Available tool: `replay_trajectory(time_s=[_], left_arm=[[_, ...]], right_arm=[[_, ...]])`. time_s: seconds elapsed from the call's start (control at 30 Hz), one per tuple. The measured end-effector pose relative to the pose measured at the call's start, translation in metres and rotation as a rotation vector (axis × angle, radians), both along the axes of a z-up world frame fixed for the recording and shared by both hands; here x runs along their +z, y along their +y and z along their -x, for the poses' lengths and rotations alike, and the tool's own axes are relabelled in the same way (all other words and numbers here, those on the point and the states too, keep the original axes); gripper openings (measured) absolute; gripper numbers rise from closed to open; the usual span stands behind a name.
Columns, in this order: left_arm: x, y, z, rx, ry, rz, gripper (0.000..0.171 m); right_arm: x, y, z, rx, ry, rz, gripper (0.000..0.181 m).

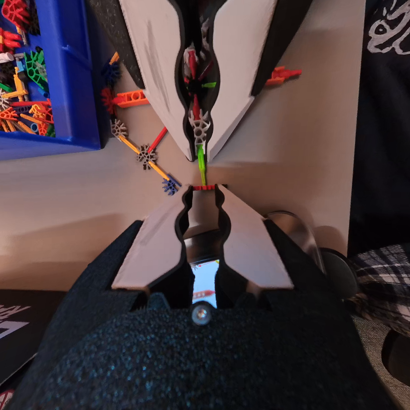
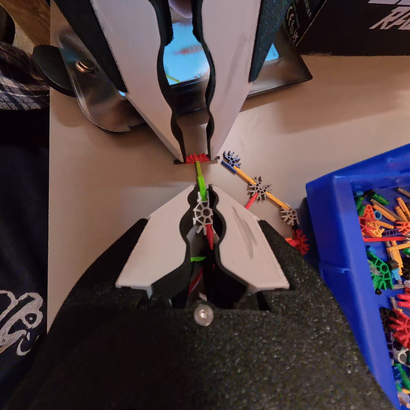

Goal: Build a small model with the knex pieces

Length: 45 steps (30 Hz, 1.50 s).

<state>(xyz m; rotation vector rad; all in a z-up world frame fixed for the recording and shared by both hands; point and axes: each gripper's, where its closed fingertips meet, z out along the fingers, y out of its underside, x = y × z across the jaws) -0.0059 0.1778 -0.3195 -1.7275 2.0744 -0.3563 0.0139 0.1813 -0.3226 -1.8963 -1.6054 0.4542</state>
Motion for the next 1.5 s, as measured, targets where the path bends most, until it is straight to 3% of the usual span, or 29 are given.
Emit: replay_trajectory(time_s=[0.2,0.23,0.53,0.83,1.17,1.5], left_arm=[[0.01,0.005,0.0,0.024,-0.025,-0.001,0.019],[0.013,0.007,0.001,0.034,-0.035,-0.001,0.019],[0.051,0.009,-0.021,0.215,-0.284,0.114,0.018],[0.061,0.0,-0.041,0.302,-0.397,0.263,0.018],[0.069,0.0,-0.051,0.31,-0.413,0.32,0.018],[0.093,0.009,-0.053,0.266,-0.441,0.319,0.02]], right_arm=[[0.001,0.003,-0.003,-0.014,0.007,-0.001,0.01],[0.005,0.002,-0.003,-0.018,0.027,0.006,0.018],[0.057,-0.014,0.001,-0.093,0.195,-0.111,0.026],[0.062,-0.007,-0.015,-0.24,0.122,-0.339,0.013],[0.07,-0.008,-0.028,-0.283,0.137,-0.401,0.005],[0.094,-0.001,-0.03,-0.268,0.333,-0.278,0.002]])
